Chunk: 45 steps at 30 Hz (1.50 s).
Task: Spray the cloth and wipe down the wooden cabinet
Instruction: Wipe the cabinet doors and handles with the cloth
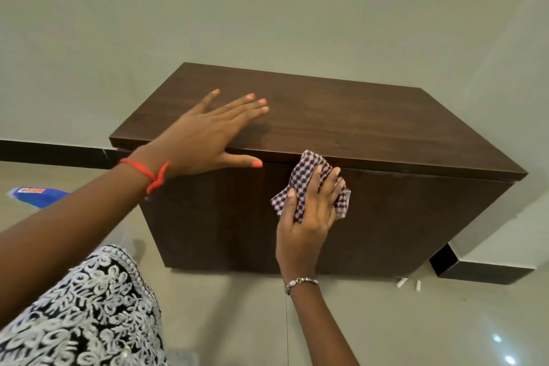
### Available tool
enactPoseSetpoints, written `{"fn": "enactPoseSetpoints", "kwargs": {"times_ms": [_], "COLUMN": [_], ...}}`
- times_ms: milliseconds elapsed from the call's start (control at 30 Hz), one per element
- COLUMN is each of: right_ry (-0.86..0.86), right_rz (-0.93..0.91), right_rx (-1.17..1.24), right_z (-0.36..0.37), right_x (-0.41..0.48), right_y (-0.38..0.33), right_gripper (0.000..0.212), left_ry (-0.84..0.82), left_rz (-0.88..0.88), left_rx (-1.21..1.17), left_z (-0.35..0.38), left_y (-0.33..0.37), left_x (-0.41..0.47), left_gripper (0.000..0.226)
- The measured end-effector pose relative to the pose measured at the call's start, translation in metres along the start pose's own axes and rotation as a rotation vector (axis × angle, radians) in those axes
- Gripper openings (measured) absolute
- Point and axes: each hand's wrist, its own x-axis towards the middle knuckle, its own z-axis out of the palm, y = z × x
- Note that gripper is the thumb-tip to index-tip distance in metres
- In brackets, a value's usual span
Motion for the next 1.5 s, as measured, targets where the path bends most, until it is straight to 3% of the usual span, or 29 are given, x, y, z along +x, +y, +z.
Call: {"fn": "enactPoseSetpoints", "kwargs": {"times_ms": [267, 367, 467, 733, 833, 967, 1067, 1167, 1333, 1400, 1500], "right_ry": [-0.185, -0.28, -0.372, -0.563, -0.498, -0.308, -0.267, -0.29, -0.441, -0.48, -0.426], "right_rz": [-0.125, -0.066, -0.04, -0.269, -0.212, 0.089, 0.033, -0.11, -0.313, -0.262, -0.017], "right_rx": [0.175, 0.213, 0.12, -0.211, -0.197, 0.039, 0.015, -0.196, -0.405, -0.402, -0.204], "right_z": [-0.002, -0.004, 0.0, 0.001, -0.007, -0.004, 0.004, 0.009, 0.009, 0.011, 0.023], "right_x": [-0.033, -0.049, -0.069, -0.077, -0.078, -0.072, -0.071, -0.074, -0.096, -0.108, -0.123], "right_y": [0.042, 0.062, 0.093, 0.155, 0.17, 0.143, 0.132, 0.145, 0.179, 0.19, 0.177], "right_gripper": [0.066, 0.067, 0.067, 0.071, 0.069, 0.063, 0.063, 0.069, 0.064, 0.058, 0.069], "left_ry": [-0.088, -0.076, -0.077, -0.071, -0.085, -0.113, -0.121, -0.122, -0.077, -0.074, -0.079], "left_rz": [0.107, 0.091, 0.079, 0.089, 0.073, 0.056, 0.047, 0.046, 0.055, 0.054, 0.049], "left_rx": [-0.068, -0.096, -0.1, -0.082, -0.067, -0.076, -0.078, -0.08, -0.072, -0.067, -0.069], "left_z": [0.017, 0.018, 0.02, 0.023, 0.024, 0.021, 0.02, 0.02, 0.021, 0.022, 0.022], "left_y": [0.019, 0.018, 0.019, 0.016, 0.017, 0.02, 0.02, 0.022, 0.02, 0.02, 0.02], "left_x": [0.034, 0.033, 0.033, 0.034, 0.034, 0.035, 0.035, 0.035, 0.035, 0.035, 0.036], "left_gripper": [0.086, 0.086, 0.087, 0.093, 0.092, 0.09, 0.09, 0.089, 0.092, 0.093, 0.092]}}
